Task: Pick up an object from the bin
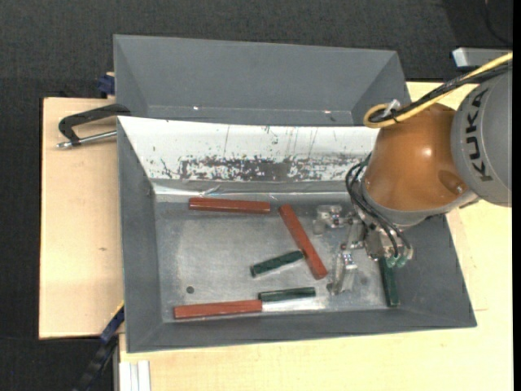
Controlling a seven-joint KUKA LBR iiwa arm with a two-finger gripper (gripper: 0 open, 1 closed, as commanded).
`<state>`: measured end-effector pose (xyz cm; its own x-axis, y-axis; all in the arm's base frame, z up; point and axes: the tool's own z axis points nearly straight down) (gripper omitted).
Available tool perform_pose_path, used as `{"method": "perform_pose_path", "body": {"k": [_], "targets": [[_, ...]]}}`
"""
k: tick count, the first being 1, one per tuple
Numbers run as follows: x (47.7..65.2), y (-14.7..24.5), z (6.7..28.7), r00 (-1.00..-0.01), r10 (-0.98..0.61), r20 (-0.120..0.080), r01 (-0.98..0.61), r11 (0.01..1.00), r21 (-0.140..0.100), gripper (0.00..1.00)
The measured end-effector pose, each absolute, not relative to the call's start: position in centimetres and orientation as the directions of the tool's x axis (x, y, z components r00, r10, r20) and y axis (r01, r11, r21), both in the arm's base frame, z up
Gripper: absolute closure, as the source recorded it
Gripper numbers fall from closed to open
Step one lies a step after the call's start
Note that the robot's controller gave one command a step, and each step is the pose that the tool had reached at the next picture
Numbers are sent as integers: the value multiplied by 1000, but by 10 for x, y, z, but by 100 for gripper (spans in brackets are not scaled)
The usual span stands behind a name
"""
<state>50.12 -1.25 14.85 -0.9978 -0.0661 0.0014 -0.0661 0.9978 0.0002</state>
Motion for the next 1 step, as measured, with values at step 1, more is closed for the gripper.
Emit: {"method": "perform_pose_path", "body": {"k": [1], "targets": [[505,15,123,-986,-165,-13,-165,986,-1,0]]}}
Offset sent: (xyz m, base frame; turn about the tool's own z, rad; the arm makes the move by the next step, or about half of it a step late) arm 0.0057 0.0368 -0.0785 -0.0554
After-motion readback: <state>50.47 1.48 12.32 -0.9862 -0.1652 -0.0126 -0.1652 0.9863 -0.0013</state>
